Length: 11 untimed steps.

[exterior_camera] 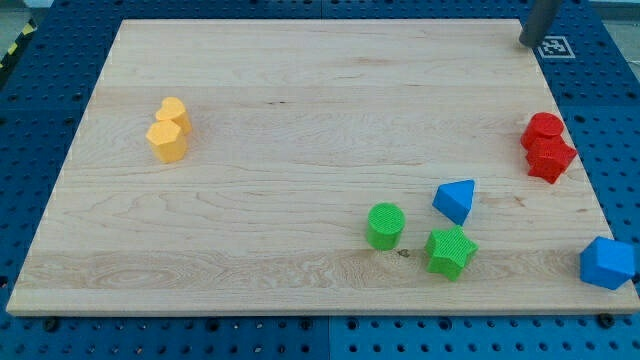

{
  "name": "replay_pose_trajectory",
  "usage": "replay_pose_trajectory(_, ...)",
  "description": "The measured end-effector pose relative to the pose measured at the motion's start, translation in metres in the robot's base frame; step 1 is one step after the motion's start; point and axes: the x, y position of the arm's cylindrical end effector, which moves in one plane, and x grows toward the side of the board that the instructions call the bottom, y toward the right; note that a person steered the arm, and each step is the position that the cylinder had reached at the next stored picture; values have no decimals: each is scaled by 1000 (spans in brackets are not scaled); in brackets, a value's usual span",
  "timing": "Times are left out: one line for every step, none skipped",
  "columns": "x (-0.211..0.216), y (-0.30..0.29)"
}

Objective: Push the blue cube slightly up

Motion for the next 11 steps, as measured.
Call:
replay_pose_trajectory(60,40)
replay_pose_trajectory(71,50)
replay_pose_trajectory(130,49)
replay_pose_trajectory(195,49)
replay_pose_trajectory(235,49)
replay_pose_trajectory(243,49)
replay_pose_trajectory(308,48)
replay_pose_trajectory(345,38)
replay_pose_trajectory(341,-7)
replay_pose_trajectory(322,-67)
replay_pose_trajectory(321,-74)
